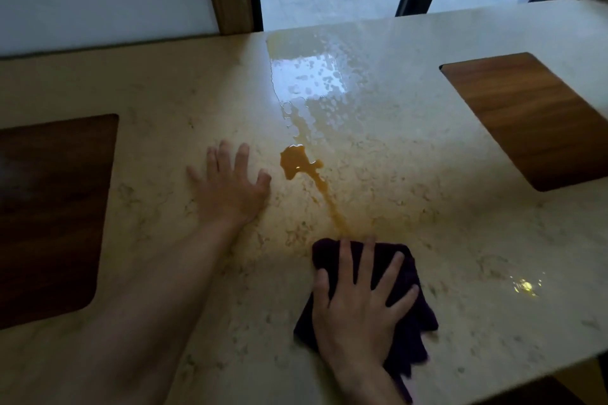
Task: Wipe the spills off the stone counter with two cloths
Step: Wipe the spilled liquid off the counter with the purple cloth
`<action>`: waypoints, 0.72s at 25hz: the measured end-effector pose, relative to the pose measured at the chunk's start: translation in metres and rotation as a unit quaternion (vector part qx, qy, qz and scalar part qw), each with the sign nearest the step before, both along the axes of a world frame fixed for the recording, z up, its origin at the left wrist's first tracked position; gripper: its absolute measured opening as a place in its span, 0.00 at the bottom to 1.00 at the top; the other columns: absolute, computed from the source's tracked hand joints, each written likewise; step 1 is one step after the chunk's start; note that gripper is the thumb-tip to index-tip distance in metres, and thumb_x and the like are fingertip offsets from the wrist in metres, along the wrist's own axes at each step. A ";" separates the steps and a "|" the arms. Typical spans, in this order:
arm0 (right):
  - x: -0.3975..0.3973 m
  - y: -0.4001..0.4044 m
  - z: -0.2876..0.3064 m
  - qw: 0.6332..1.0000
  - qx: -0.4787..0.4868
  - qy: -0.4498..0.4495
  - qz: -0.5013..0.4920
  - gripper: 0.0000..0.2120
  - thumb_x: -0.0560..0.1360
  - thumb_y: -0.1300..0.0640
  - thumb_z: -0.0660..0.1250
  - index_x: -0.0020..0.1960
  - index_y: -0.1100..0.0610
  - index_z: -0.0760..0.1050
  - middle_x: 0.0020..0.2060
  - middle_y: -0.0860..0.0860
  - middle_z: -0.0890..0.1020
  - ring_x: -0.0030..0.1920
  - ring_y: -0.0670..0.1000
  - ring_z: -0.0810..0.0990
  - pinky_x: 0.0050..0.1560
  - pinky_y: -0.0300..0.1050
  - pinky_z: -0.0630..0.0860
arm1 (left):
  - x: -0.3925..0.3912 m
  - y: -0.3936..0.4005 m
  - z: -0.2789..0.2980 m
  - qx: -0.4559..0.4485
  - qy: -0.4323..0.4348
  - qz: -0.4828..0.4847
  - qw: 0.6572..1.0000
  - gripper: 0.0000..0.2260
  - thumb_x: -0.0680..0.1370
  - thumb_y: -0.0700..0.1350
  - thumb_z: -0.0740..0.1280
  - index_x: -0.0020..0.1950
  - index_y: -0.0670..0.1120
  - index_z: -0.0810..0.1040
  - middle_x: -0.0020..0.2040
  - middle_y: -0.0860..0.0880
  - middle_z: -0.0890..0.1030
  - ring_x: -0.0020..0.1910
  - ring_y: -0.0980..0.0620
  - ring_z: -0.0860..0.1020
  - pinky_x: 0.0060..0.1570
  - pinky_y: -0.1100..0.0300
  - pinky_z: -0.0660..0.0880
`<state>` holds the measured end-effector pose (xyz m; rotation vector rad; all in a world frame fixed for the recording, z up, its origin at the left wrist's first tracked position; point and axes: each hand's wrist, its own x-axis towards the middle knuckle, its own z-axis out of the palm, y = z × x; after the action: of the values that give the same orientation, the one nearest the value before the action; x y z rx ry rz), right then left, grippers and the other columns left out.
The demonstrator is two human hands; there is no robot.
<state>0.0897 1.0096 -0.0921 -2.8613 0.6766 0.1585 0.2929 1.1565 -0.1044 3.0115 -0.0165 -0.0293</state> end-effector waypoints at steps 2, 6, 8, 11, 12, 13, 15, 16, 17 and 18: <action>0.056 -0.004 0.000 0.999 -0.006 0.016 0.034 0.29 0.80 0.38 0.41 0.80 0.43 0.47 0.80 0.53 0.45 0.77 0.68 0.41 0.69 0.78 0.43 | 0.001 0.001 -0.002 -0.002 -0.002 0.006 1.000 0.30 0.78 0.64 0.46 0.79 0.55 0.53 0.81 0.46 0.53 0.80 0.43 0.51 0.73 0.32 0.49; 0.195 -0.013 -0.004 0.998 -0.014 -0.043 0.047 0.29 0.80 0.38 0.41 0.80 0.43 0.48 0.81 0.53 0.48 0.78 0.66 0.41 0.69 0.77 0.41 | 0.004 0.003 -0.004 0.000 -0.005 0.023 1.000 0.30 0.77 0.65 0.45 0.78 0.57 0.54 0.81 0.47 0.54 0.80 0.44 0.52 0.73 0.32 0.49; 0.267 -0.020 -0.003 0.998 0.011 -0.033 0.050 0.29 0.80 0.39 0.43 0.80 0.43 0.47 0.81 0.51 0.47 0.78 0.66 0.40 0.69 0.77 0.39 | -0.002 -0.001 -0.001 0.000 -0.015 0.027 1.000 0.29 0.77 0.64 0.49 0.78 0.56 0.58 0.81 0.46 0.57 0.79 0.44 0.55 0.73 0.32 0.51; 0.383 -0.031 -0.001 0.998 0.012 -0.024 0.065 0.28 0.80 0.40 0.42 0.80 0.43 0.46 0.81 0.51 0.46 0.77 0.66 0.39 0.68 0.78 0.38 | -0.004 -0.006 0.000 -0.004 -0.008 0.033 0.999 0.30 0.75 0.63 0.55 0.77 0.56 0.63 0.80 0.47 0.61 0.78 0.43 0.59 0.72 0.32 0.55; 0.419 -0.034 -0.001 0.997 0.009 -0.025 0.075 0.28 0.80 0.40 0.42 0.80 0.44 0.47 0.81 0.51 0.46 0.77 0.67 0.39 0.68 0.78 0.38 | -0.001 -0.005 -0.001 -0.005 -0.011 0.035 0.999 0.31 0.74 0.62 0.57 0.76 0.55 0.65 0.79 0.47 0.63 0.78 0.42 0.61 0.71 0.31 0.56; 0.453 -0.035 -0.001 0.996 0.006 -0.023 0.090 0.29 0.80 0.40 0.42 0.80 0.44 0.47 0.81 0.51 0.47 0.77 0.67 0.39 0.68 0.78 0.38 | 0.001 -0.005 -0.003 -0.001 -0.017 0.037 0.999 0.32 0.72 0.62 0.59 0.75 0.55 0.68 0.78 0.46 0.65 0.77 0.42 0.63 0.70 0.31 0.57; 0.509 -0.032 0.001 0.991 0.008 -0.010 0.135 0.29 0.80 0.40 0.42 0.79 0.42 0.48 0.81 0.50 0.47 0.78 0.65 0.40 0.68 0.77 0.38 | -0.001 -0.005 -0.004 0.020 -0.042 0.028 0.999 0.33 0.69 0.61 0.62 0.74 0.53 0.71 0.76 0.45 0.68 0.75 0.40 0.67 0.69 0.31 0.59; 0.531 -0.031 0.002 0.987 0.010 -0.008 0.162 0.29 0.79 0.39 0.42 0.79 0.41 0.48 0.81 0.49 0.47 0.78 0.64 0.40 0.69 0.77 0.39 | -0.002 -0.006 -0.004 0.024 -0.052 0.018 0.998 0.34 0.68 0.61 0.63 0.73 0.52 0.73 0.76 0.44 0.69 0.74 0.39 0.68 0.69 0.30 0.60; 0.552 -0.028 0.004 0.981 0.013 -0.007 0.193 0.29 0.79 0.39 0.43 0.79 0.40 0.49 0.81 0.48 0.47 0.78 0.64 0.40 0.69 0.76 0.39 | -0.002 -0.005 -0.004 0.025 -0.060 0.013 0.998 0.34 0.67 0.61 0.64 0.72 0.51 0.74 0.75 0.43 0.70 0.73 0.39 0.69 0.68 0.29 0.61; 0.568 -0.026 0.004 0.974 0.010 -0.004 0.226 0.29 0.79 0.38 0.43 0.79 0.39 0.49 0.81 0.47 0.48 0.78 0.63 0.40 0.69 0.76 0.39 | -0.002 -0.004 -0.005 0.024 -0.066 0.010 0.998 0.34 0.67 0.61 0.65 0.72 0.51 0.74 0.75 0.43 0.70 0.73 0.39 0.69 0.67 0.29 0.62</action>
<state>0.6576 0.9839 -0.0884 -2.9439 0.0094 0.2161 0.2912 1.1521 -0.1090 3.0548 0.0015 0.1723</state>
